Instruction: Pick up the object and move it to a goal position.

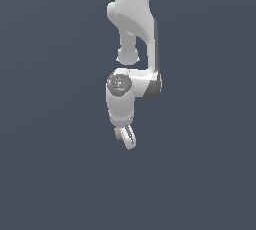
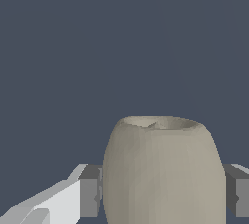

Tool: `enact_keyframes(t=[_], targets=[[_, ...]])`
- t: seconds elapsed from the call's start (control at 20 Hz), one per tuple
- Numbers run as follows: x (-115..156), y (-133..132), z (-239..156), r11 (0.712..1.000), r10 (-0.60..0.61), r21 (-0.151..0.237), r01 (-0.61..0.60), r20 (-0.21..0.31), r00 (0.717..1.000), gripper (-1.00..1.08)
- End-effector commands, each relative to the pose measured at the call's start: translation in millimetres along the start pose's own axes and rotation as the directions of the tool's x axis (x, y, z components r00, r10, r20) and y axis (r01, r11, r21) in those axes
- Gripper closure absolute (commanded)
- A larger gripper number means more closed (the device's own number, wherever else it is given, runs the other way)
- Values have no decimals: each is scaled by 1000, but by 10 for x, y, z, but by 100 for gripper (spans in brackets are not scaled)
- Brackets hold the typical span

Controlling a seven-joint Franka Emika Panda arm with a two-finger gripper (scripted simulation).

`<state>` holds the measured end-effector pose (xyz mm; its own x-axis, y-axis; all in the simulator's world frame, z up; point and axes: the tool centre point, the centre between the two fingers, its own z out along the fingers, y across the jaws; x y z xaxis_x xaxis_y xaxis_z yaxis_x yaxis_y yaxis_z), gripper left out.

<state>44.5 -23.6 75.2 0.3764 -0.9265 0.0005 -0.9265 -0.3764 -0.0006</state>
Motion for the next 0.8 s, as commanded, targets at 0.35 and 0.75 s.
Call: enact_keyframes(t=[0.35, 0.75], targets=[[483, -142, -184, 1000, 0, -1, 0, 0, 1000, 108], [582, -180, -218, 1000, 0, -1, 0, 0, 1000, 108]])
